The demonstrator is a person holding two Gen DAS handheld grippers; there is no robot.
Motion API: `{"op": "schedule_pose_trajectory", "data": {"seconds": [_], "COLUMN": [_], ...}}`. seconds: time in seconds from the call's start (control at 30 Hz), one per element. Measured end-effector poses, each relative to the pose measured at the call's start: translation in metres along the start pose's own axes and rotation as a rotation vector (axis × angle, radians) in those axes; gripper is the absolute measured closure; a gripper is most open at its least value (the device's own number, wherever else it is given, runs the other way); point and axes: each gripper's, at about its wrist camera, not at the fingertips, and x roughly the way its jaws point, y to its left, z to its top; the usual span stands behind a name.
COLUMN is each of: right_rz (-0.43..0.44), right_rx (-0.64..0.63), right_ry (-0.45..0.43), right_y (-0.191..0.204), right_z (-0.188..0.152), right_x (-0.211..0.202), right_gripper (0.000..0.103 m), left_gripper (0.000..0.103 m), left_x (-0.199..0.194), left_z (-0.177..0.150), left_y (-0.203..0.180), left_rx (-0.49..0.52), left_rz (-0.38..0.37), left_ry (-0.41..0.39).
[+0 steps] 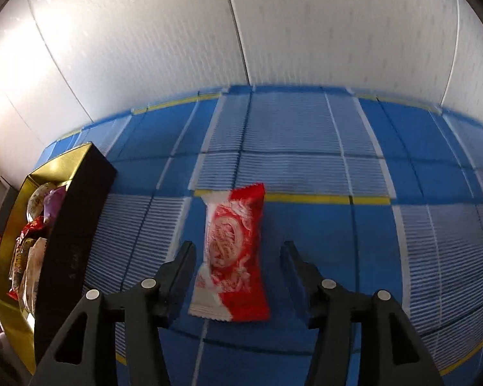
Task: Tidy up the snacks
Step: 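Carry the red-and-white candy into the tray and release it with the right gripper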
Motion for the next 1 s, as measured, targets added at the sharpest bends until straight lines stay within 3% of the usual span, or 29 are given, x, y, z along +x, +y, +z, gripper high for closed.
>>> {"op": "schedule_pose_trajectory", "data": {"seconds": [0.07,0.17,0.23,0.37,0.57,0.77,1.0], "right_rz": [0.008,-0.042,-0.029,0.031,0.175,0.293,0.316], "right_rx": [-0.032,-0.105,-0.093,-0.068,-0.159,-0.261,-0.303], "right_ry": [0.011,-0.005,-0.008,-0.063,-0.154,-0.12,-0.044], "right_y": [0.008,0.021,0.02,0.026,0.08,0.14,0.174], "right_z": [-0.002,-0.007,-0.009,-0.01,-0.019,-0.043,-0.065], "right_x": [0.003,0.005,0.003,-0.027,-0.082,-0.094,-0.081], "right_gripper": [0.063,0.067,0.074,0.074,0.074,0.074,0.074], "left_gripper": [0.0,0.0,0.0,0.0,0.0,0.0,0.0], "left_x": [0.003,0.009,0.009,0.01,0.011,0.006,-0.005], "left_z": [-0.001,-0.002,-0.002,-0.003,-0.002,-0.003,-0.008], "left_y": [0.001,-0.001,-0.003,-0.002,0.001,0.005,0.02], "left_rx": [-0.003,0.015,0.027,0.031,0.02,0.03,0.004], "left_rz": [0.03,0.084,0.098,0.101,0.109,0.151,0.132], "left_ry": [0.012,0.039,0.046,0.049,0.057,0.038,0.062]}}
